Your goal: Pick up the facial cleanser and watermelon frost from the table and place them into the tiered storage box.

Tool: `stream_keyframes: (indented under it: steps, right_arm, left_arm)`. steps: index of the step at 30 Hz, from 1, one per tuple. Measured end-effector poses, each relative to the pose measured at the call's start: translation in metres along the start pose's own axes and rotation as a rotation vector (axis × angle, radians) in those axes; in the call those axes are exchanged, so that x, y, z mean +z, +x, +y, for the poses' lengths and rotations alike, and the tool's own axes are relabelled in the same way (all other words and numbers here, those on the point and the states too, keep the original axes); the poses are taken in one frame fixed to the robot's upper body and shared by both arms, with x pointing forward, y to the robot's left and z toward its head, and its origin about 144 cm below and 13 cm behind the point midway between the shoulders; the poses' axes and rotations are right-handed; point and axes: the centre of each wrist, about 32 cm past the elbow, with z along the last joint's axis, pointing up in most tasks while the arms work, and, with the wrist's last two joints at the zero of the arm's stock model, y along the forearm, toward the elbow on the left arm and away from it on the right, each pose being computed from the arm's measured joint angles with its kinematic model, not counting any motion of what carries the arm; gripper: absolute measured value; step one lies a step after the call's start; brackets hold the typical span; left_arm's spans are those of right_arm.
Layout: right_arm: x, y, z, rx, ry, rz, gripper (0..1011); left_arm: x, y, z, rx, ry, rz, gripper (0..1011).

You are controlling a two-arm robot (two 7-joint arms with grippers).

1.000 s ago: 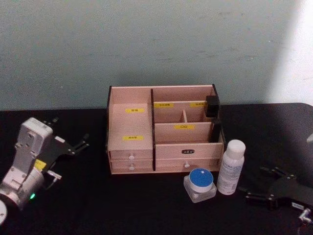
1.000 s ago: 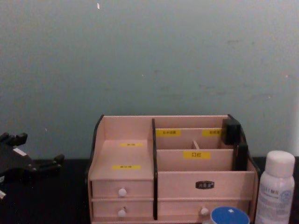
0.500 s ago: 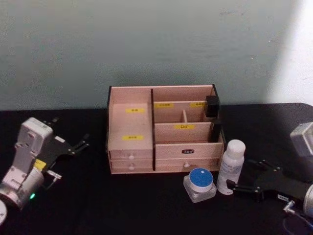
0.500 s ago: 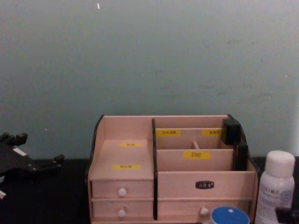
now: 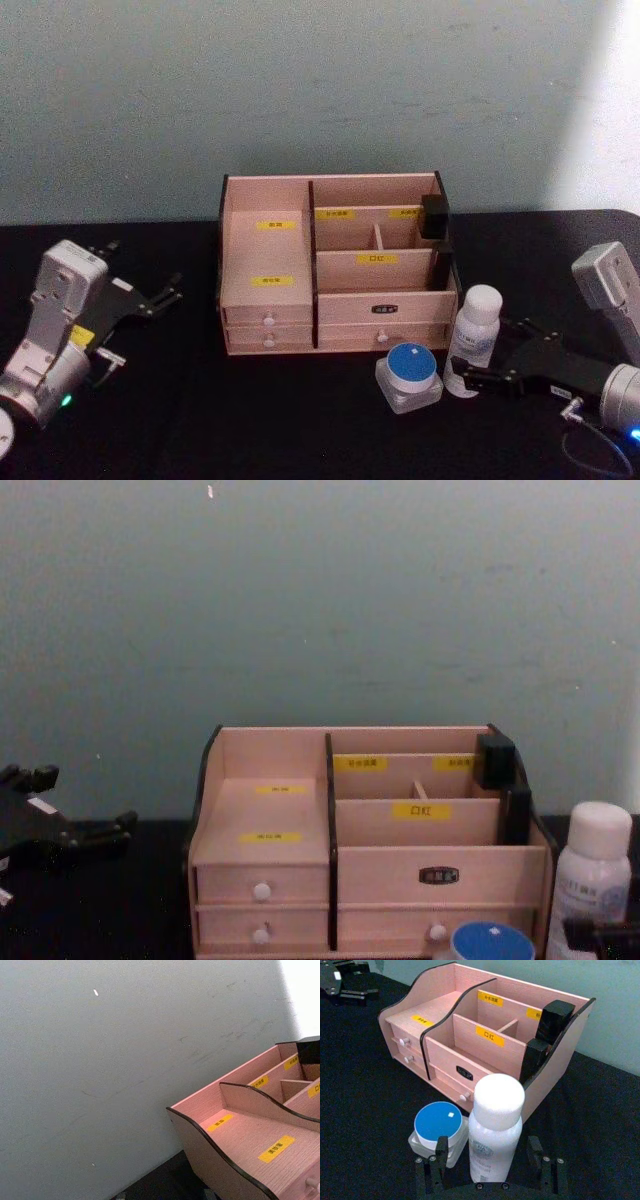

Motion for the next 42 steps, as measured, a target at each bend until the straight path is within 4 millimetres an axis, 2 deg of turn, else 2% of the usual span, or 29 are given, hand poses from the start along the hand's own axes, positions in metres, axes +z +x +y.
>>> stream_keyframes:
  steps: [13,29,33,36,42]
  right_arm:
    - [0.003,0.003,0.010,0.002,0.010,0.009,1003]
    - [0.003,0.003,0.011,-0.003,0.009,0.003,995]
    - [0.003,0.003,0.011,-0.003,0.010,0.003,882]
    - [0.003,0.003,0.011,-0.002,0.010,0.004,835]
    - [0.003,0.003,0.011,-0.002,0.010,0.005,648]
  left_arm:
    - [0.000,0.000,0.000,0.000,0.000,0.000,1001]
    - [0.000,0.000,0.000,0.000,0.000,0.000,1001]
    - [0.000,0.000,0.000,0.000,0.000,0.000,1001]
    - [0.000,0.000,0.000,0.000,0.000,0.000,1001]
    - [0.000,0.000,0.000,0.000,0.000,0.000,1001]
